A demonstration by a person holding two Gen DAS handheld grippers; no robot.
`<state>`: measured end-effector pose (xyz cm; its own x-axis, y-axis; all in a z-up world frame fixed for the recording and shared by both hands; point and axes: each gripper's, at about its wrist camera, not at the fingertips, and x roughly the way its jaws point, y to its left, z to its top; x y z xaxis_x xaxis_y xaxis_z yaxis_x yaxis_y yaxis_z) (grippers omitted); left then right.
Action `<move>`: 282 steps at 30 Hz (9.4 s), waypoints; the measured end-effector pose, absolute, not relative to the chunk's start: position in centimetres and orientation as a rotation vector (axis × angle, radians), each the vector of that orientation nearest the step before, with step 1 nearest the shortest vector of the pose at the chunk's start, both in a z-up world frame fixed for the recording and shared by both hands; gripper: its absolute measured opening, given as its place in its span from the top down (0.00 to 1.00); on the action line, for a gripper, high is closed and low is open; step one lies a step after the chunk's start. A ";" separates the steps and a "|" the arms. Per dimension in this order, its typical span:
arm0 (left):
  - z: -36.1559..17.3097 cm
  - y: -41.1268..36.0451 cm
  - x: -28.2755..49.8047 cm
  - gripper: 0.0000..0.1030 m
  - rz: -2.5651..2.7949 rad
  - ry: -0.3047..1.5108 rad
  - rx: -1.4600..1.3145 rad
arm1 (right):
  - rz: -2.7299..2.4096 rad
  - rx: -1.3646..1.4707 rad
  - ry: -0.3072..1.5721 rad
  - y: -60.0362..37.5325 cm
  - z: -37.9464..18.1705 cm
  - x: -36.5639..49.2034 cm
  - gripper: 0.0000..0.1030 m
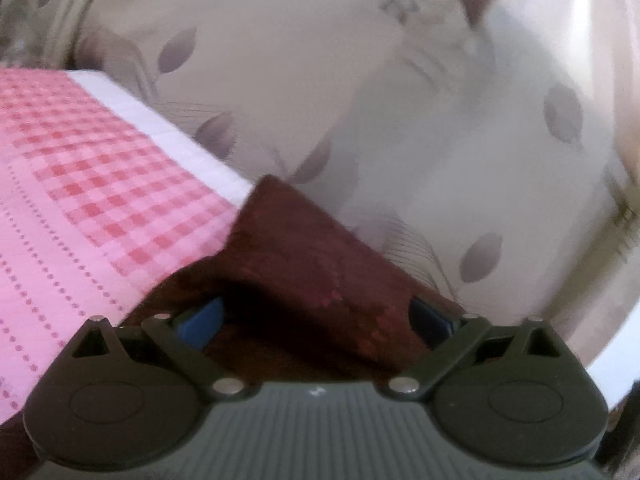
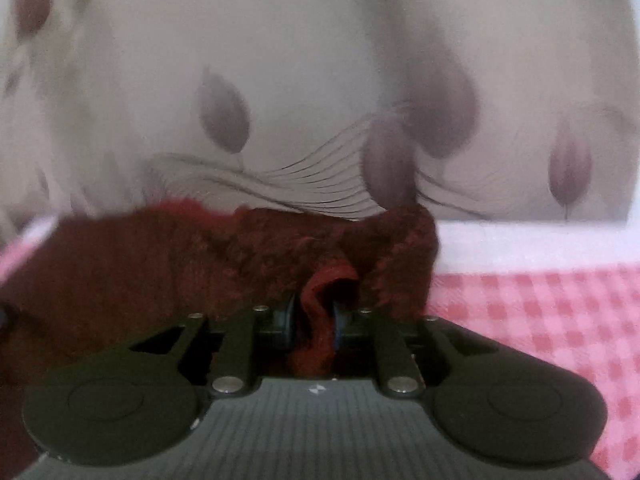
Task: Fold small clothes
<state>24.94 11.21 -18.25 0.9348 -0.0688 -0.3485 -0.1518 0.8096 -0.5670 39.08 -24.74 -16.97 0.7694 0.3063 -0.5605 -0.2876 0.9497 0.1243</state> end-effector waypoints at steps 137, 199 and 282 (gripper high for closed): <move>-18.1 23.7 -13.3 0.87 -0.592 0.607 -0.716 | 0.682 0.928 0.723 -38.4 -17.2 -8.2 0.84; -14.7 20.1 17.6 0.46 -0.235 0.639 -0.442 | 0.382 0.613 0.677 -35.0 -16.1 27.5 0.46; -13.0 22.0 19.5 0.15 -0.248 0.576 -0.525 | 0.682 0.021 0.379 -22.8 -9.2 14.0 0.14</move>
<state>19.51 21.97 -12.95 0.8137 -0.3646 -0.4527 0.0787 0.8407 -0.5357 14.01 -22.84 -9.22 0.7108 0.6187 -0.3347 -0.6110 0.7788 0.1419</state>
